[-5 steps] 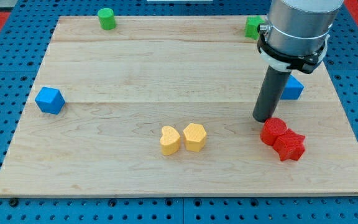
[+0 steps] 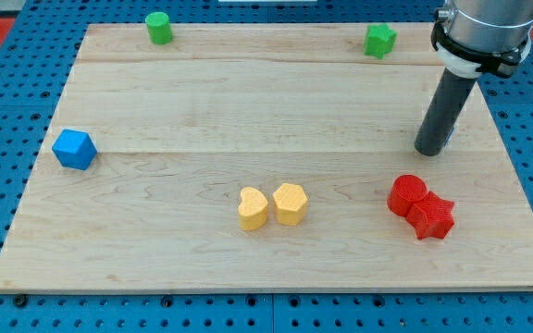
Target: Slide blue triangle to center
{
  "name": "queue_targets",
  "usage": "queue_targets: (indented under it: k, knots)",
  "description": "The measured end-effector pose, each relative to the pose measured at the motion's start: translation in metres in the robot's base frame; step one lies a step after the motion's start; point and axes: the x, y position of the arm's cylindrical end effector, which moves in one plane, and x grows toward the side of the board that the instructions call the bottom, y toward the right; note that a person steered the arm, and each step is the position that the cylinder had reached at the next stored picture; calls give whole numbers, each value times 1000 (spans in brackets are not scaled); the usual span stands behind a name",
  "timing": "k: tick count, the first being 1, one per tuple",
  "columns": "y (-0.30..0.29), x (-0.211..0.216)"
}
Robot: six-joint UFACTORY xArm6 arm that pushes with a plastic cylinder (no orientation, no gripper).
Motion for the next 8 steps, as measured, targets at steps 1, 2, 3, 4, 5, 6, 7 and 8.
queue_targets:
  k: [1, 2, 3, 4, 5, 6, 7, 8]
  knots:
    - [34, 3]
    - [64, -29]
    - [16, -35]
    - [-71, -26]
    - [-122, -26]
    - [-62, -12]
    - [-70, 24]
    - [-129, 25]
